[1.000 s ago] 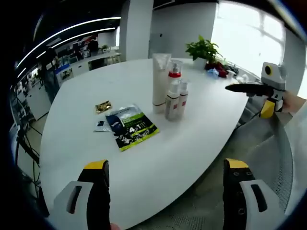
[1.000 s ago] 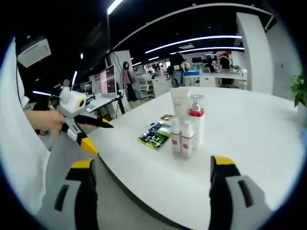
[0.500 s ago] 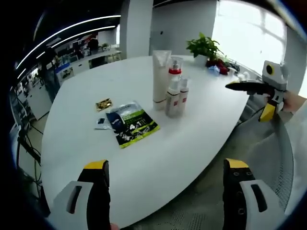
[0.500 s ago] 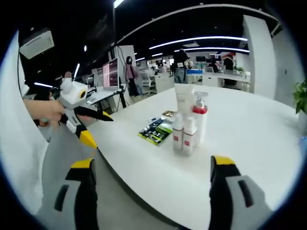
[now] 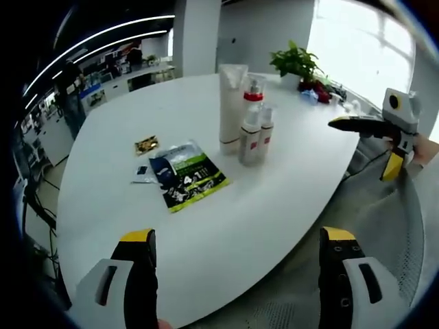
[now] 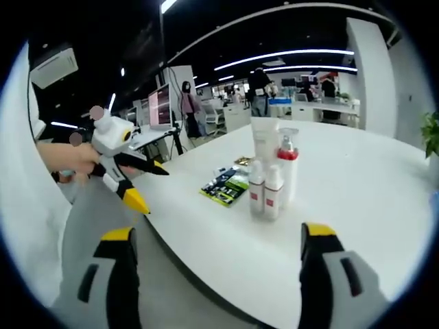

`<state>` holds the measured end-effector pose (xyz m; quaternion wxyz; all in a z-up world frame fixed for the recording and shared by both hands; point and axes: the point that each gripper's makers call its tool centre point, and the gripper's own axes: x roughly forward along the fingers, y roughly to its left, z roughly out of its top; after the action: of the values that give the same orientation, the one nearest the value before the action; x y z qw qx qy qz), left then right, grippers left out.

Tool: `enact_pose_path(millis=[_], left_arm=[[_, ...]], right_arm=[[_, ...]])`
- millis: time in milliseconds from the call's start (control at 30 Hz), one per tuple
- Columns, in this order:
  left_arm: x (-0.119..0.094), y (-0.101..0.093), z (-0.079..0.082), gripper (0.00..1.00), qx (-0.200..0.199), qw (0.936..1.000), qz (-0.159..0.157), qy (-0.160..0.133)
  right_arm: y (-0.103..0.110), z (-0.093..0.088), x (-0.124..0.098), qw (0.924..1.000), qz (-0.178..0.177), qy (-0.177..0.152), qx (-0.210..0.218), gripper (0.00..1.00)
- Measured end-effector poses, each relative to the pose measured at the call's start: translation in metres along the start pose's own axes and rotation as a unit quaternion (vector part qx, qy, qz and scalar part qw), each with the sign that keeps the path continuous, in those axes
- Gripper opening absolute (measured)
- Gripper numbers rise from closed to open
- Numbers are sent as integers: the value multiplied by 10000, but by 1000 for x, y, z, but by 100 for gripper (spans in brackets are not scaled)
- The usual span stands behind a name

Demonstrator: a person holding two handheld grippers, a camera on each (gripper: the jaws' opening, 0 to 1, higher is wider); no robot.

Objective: Arrange the skincare products in the storage area until every visible bottle or jar stands upright without overlapping.

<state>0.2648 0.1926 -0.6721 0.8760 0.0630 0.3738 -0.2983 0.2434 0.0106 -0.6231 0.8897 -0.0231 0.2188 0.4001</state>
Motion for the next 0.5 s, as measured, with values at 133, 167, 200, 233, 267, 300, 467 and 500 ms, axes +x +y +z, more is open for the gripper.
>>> enact_pose_path(millis=[133, 167, 200, 233, 267, 300, 467, 500], left_arm=[[6, 6, -2, 96, -85, 9998, 121, 120], [9, 9, -5, 96, -104, 9996, 167, 194], [11, 11, -5, 96, -122, 9995, 192, 197], [13, 12, -5, 96, -202, 9992, 247, 231], [14, 13, -5, 96, -288, 9989, 289, 243], [17, 16, -4, 97, -357, 9987, 307, 220], [28, 23, -1, 97, -606, 9971, 406, 234], [30, 24, -1, 97, -616, 9969, 429, 246]], right_arm=[[-1, -1, 1, 10000, 27, 8, 33, 99], [-1, -1, 1, 10000, 36, 7, 53, 99], [-1, -1, 1, 10000, 40, 8, 65, 99], [-1, -1, 1, 10000, 52, 10, 74, 99], [-1, -2, 1, 9999, 66, 14, 81, 99], [-1, -2, 1, 9999, 81, 26, 100, 100], [-2, -2, 2, 9999, 92, 33, 142, 100], [-3, -3, 2, 9998, 92, 33, 155, 99]])
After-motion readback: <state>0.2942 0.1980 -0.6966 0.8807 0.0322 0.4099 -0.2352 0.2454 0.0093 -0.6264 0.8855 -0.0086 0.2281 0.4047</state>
